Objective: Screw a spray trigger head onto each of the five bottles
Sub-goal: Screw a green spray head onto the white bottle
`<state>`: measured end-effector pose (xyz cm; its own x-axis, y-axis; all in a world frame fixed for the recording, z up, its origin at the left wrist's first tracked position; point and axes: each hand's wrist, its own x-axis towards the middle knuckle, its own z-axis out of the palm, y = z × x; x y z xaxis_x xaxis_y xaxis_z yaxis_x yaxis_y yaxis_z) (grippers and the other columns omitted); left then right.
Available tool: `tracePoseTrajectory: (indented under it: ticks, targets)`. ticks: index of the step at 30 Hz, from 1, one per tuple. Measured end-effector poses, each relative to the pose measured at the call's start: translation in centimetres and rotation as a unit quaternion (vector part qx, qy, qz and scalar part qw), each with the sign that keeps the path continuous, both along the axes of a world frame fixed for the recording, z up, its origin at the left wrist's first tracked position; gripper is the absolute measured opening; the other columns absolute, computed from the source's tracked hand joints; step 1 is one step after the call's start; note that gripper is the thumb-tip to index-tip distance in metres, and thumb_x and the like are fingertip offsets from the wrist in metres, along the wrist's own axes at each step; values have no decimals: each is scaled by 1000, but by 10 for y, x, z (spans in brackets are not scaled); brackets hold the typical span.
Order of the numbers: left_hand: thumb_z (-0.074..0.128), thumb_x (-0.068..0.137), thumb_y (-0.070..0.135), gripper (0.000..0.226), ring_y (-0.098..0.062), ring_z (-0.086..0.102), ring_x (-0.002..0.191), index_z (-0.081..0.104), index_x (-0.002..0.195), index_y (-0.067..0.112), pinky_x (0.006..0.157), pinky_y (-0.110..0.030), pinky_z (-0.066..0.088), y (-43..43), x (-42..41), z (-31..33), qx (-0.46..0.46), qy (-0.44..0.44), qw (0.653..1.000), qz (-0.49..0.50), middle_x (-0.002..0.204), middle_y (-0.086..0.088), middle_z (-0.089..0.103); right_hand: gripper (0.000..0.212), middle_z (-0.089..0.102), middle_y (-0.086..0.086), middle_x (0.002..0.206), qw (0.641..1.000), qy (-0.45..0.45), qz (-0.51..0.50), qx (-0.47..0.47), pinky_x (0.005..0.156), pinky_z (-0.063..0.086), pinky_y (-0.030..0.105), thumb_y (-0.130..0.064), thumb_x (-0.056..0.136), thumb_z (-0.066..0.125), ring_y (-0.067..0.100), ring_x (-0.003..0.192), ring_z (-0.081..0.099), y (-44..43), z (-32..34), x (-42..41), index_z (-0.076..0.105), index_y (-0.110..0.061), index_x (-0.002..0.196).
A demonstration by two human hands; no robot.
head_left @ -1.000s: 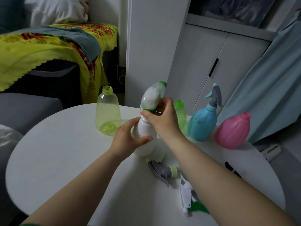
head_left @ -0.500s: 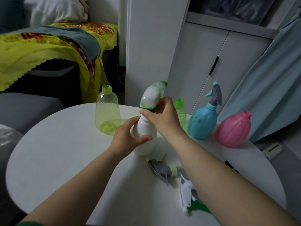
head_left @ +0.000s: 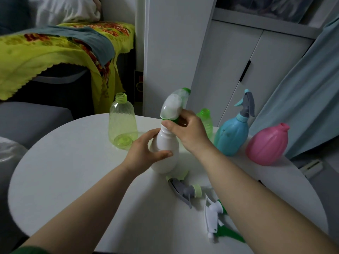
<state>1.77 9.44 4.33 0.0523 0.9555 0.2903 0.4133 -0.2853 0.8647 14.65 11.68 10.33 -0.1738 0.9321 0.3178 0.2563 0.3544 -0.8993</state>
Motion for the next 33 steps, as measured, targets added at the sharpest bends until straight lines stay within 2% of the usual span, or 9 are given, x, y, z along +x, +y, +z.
tracePoseTrajectory:
  ticks: [3,6,12,17,21,24,27,31,33]
  targets:
    - [78,62,20,62,-10,48,100,50,117,20,76,-13,32,1,-2,1,-13,7,1000,-14,105,8,53,23,59,8,111,995,-30,76,-57,87,42,18,-12,80,60,14,102,54,2,2,12,55,-21,101]
    - [78,62,19,62,-10,48,99,50,117,19,74,-12,32,2,-2,3,-12,12,1000,-21,103,9,53,28,61,-5,99,985,37,140,-89,77,45,7,-4,80,58,-6,88,59,3,6,19,55,-22,102]
    - [78,61,19,63,-10,48,101,50,118,18,80,-19,34,-1,0,-1,6,5,1000,3,107,8,53,23,63,-1,95,997,79,-2,-15,83,46,17,-7,77,62,11,93,59,-8,-14,-3,59,-20,95]
    - [78,62,20,63,-10,48,98,49,118,19,73,-14,32,4,-2,4,-10,21,999,-23,100,14,51,20,61,-5,91,997,23,51,-53,79,46,14,-10,78,62,8,88,58,-5,-1,3,55,-21,94]
    - [80,59,17,72,-16,50,103,45,121,19,84,-24,37,6,-4,0,-33,26,997,-58,107,6,54,25,61,0,97,997,15,42,-55,86,44,22,-10,79,61,12,93,57,-2,1,5,58,-9,104]
    - [81,57,15,72,-13,51,100,47,120,20,80,-19,36,6,-1,-4,-19,14,999,-39,105,8,55,21,62,0,93,999,21,18,-34,84,44,23,-11,79,62,11,91,58,-3,-3,3,59,-13,99]
    - [80,58,14,69,-13,51,96,48,119,19,74,-16,35,4,3,-6,2,5,1000,-14,103,8,55,14,63,2,86,999,15,-40,-5,79,44,24,-15,78,63,13,85,59,-6,-10,-3,61,-13,91]
    - [80,58,16,69,-13,52,98,48,119,18,82,-26,41,1,7,-6,20,9,1000,4,106,7,55,14,61,1,76,995,16,-96,23,64,40,12,-19,77,64,12,75,57,-8,-13,-11,62,-9,86]
    - [80,59,17,68,-13,52,97,49,119,18,83,-28,42,-1,8,-4,20,11,1000,8,105,7,55,14,63,5,76,994,21,-104,24,65,41,15,-19,77,64,16,74,57,-11,-11,-12,61,-8,85]
